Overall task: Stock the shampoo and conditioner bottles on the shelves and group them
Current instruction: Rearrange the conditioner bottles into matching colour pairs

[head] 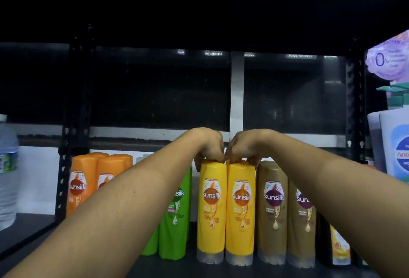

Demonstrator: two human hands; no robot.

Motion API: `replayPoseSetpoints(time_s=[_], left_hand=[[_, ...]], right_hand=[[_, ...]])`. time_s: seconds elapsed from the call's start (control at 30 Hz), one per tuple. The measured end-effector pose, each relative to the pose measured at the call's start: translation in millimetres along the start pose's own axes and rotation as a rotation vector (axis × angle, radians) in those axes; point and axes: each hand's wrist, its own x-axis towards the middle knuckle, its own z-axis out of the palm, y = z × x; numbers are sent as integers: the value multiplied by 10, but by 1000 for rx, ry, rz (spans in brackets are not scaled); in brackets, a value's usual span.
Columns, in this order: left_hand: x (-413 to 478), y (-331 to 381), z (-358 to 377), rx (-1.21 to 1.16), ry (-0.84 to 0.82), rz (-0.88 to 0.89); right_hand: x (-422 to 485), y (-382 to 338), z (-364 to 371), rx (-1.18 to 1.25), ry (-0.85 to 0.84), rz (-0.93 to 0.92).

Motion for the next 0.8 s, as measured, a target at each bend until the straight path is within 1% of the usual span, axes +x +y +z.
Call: replayPoseSetpoints(time_s=[0.3,0.57,0.63,0.7,0.8], left_hand=[[65,-77,5,91,14,92],[39,-125,23,-4,13,128],[2,-161,16,-42,38,145],[-67,-219,-16,-87,89,175],[-251,-337,-113,15,204,215]], right_hand=[[-89,5,-11,-13,-23,-18],[-114,-13,-19,-22,-10,-16],[-130,-30,-17,-51,35,-58],[-177,-50,-11,-135,118,-132],[-328,-149,-1,-222,258,-256]])
